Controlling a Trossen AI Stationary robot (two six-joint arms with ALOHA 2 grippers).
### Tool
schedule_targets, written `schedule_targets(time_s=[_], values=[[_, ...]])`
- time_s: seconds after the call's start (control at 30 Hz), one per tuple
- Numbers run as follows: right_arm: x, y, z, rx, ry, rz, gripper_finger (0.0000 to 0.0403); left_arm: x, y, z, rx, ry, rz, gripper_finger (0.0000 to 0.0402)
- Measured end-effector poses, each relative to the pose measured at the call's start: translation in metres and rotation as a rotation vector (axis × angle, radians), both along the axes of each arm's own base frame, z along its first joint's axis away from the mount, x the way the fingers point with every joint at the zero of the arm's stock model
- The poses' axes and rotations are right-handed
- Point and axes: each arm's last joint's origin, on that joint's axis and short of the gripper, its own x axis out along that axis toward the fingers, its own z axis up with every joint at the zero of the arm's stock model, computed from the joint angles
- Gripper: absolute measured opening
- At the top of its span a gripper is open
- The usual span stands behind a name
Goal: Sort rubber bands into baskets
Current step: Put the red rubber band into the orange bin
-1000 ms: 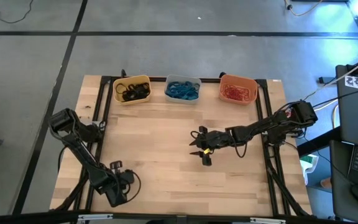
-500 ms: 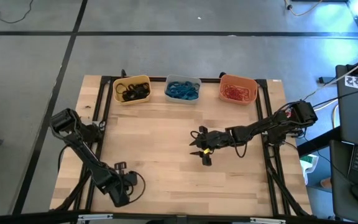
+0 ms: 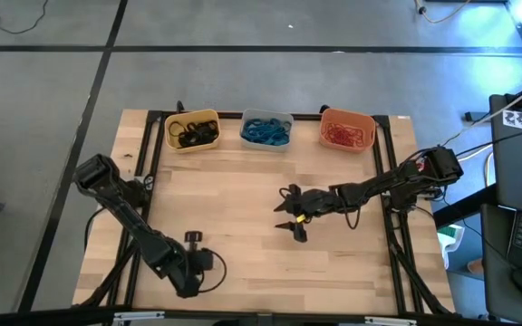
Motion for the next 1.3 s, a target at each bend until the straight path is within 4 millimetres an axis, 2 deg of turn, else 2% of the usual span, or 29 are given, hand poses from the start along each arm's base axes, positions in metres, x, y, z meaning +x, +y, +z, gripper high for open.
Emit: schedule_targets(time_s=[0.13, 0.27, 0.37, 0.7, 0.97, 1.1, 1.3], values=[[0.003, 0.001, 0.005, -0.003, -0.061, 0.039, 0.0298, 0.009, 0.010, 0.011, 0.073, -0.108, -0.020, 0.0001], [0.005, 0.002, 0.009, -0.023, -0.114, 0.059, 0.0320, 0.019, 0.022, 0.020, 0.188, -0.225, 0.006, 0.0001], [0.006, 0.002, 0.013, -0.031, -0.158, 0.066, 0.0323, 0.032, 0.031, 0.022, 0.243, -0.290, 0.015, 0.0001], [0.009, 0.003, 0.021, -0.024, -0.250, 0.078, 0.0324, 0.072, 0.061, 0.032, 0.247, -0.432, 0.062, 0.0002], [0.012, 0.012, 0.021, -0.006, -0.315, 0.124, 0.0324, 0.087, 0.073, 0.039, 0.260, -0.508, 0.061, 0.0004], [0.017, 0.015, 0.013, -0.002, -0.327, 0.131, 0.0324, 0.093, 0.077, 0.042, 0.259, -0.550, 0.066, 0.0004], [0.028, 0.020, 0.013, -0.001, -0.350, 0.146, 0.0323, 0.098, 0.083, 0.044, 0.257, -0.571, 0.089, 0.0005]])
